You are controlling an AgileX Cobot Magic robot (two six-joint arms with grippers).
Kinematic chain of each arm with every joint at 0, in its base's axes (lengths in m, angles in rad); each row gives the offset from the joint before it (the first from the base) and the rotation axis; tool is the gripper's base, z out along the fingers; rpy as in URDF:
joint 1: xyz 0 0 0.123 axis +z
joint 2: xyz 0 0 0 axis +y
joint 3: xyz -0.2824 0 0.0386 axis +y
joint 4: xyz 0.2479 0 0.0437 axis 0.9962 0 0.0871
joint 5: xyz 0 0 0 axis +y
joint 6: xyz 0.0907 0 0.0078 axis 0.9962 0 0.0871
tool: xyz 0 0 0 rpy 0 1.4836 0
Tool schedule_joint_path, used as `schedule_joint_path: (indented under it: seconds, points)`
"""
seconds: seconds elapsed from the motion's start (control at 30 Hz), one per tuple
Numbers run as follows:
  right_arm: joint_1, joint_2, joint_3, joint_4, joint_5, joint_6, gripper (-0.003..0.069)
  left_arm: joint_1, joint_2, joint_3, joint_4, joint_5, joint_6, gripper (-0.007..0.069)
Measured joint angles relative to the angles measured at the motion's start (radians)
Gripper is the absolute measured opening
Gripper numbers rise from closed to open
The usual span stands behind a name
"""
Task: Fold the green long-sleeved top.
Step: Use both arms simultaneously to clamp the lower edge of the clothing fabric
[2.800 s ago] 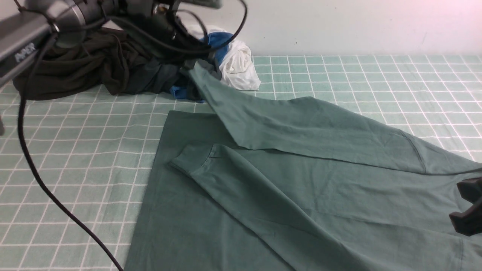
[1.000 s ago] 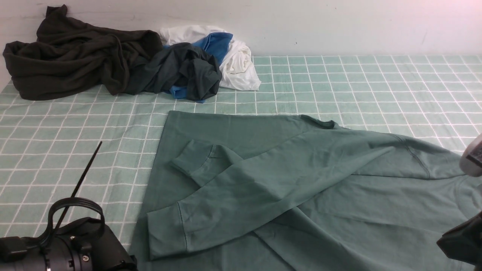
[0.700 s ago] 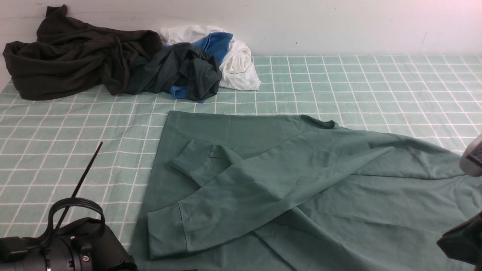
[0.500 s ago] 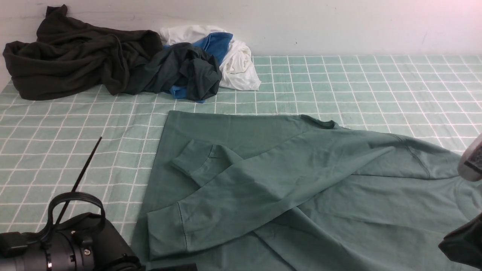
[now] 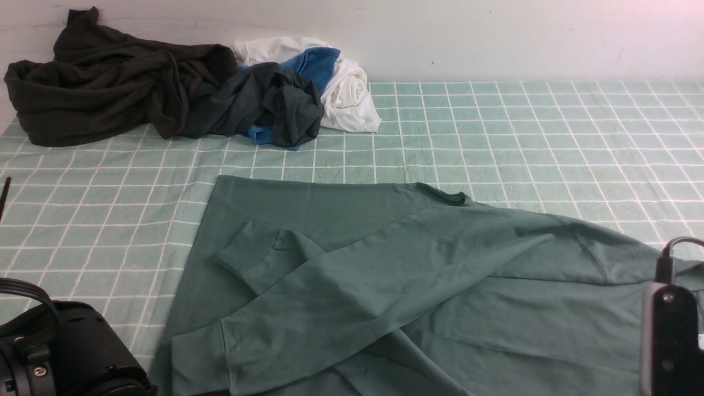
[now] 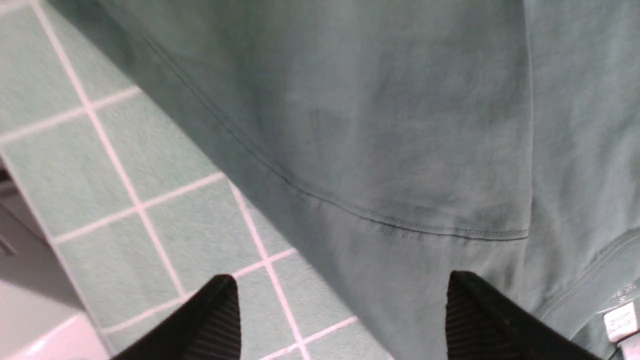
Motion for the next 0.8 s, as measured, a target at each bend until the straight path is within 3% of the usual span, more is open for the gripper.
schedule_joint_path:
  seconds: [0.27,0.67,0.8]
  points:
    - [0.0,0.054,0.138,-0.032,-0.264,-0.043,0.0529,0.0,0.0,0.0,-0.001,-0.035,-0.002,0.0009]
    - [0.0,0.291,0.173,-0.022,-0.372,-0.113,0.0528,0.002,0.0,0.0,-0.005,-0.05,-0.007,0.0009]
    - [0.0,0.315,0.173,-0.022,-0.375,-0.126,0.0462,0.002,0.0,0.0,-0.006,-0.051,-0.007,0.0009]
